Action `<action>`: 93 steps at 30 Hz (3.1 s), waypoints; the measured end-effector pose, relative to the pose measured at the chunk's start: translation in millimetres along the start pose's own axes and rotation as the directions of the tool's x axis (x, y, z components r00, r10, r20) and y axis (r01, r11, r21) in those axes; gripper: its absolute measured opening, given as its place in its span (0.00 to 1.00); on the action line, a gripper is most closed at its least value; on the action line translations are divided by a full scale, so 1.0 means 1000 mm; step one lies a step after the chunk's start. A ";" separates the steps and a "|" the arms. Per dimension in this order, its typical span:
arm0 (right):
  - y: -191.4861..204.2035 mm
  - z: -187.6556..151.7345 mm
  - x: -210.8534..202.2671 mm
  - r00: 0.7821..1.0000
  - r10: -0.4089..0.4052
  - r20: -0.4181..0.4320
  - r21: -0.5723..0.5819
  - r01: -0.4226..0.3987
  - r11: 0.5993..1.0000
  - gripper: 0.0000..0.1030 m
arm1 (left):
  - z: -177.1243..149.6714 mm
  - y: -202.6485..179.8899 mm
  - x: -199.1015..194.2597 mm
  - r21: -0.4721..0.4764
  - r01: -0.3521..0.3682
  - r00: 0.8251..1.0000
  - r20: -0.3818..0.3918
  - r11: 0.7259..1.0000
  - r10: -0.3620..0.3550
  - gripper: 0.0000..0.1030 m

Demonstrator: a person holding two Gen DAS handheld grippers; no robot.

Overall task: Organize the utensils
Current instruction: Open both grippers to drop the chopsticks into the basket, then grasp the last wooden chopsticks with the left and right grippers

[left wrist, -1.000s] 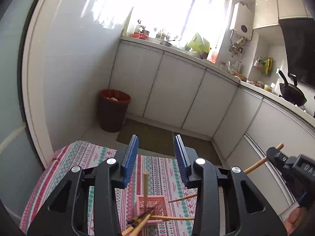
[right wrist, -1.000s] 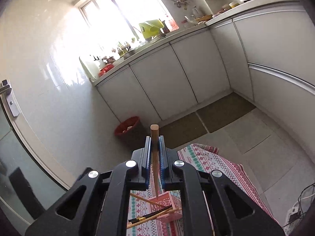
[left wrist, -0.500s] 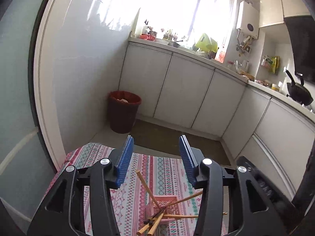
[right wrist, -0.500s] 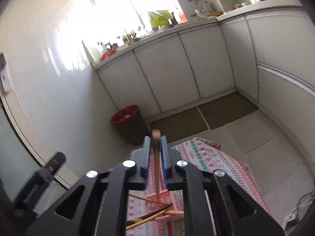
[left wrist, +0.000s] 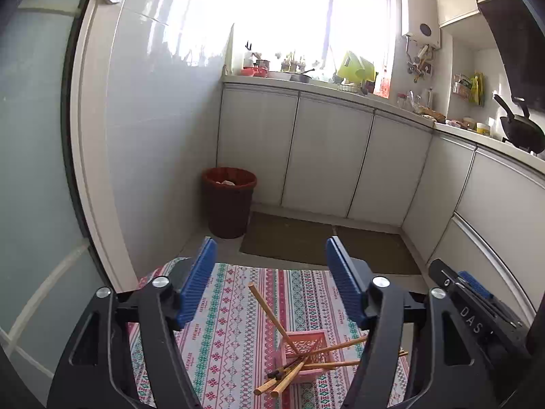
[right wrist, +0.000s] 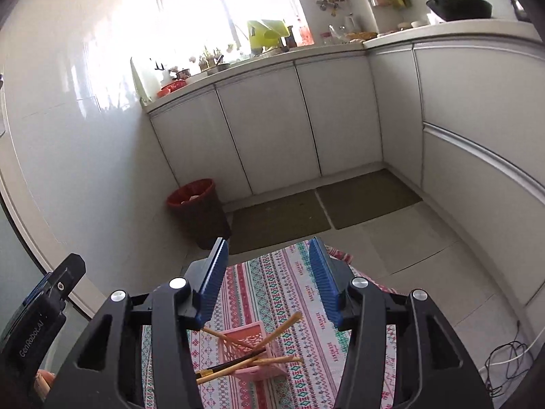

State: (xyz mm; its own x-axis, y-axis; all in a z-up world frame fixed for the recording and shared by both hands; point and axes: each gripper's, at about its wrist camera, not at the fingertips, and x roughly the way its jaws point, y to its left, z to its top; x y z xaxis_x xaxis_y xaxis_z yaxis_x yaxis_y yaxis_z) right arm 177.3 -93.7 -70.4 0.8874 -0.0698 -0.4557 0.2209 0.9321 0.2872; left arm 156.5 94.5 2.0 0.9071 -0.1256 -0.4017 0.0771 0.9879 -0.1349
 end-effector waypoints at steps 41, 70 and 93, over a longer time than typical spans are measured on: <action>-0.179 -0.170 0.000 0.721 -0.125 -0.681 0.207 0.353 0.912 0.93 | -0.193 -0.079 0.071 0.191 0.237 0.733 -0.678 0.952 -0.046 0.93; -0.196 -0.192 0.043 0.653 -0.039 -0.757 0.334 0.437 0.835 0.93 | -0.277 -0.097 0.134 0.225 0.263 0.576 -0.817 0.938 0.035 0.04; -0.080 -0.226 0.082 0.643 -0.095 -0.760 0.083 0.241 0.967 0.07 | -0.183 -0.020 0.039 0.182 0.259 0.749 -0.658 0.949 -0.078 0.04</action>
State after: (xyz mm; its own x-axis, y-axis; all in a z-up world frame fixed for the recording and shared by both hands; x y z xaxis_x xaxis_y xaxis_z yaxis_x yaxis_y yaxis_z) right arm 141.1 -94.2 -321.0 0.2416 0.1370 -0.9606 0.4613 0.8548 0.2380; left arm 114.1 53.4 -176.9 0.4009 -0.2312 -0.8865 0.3829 0.9214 -0.0671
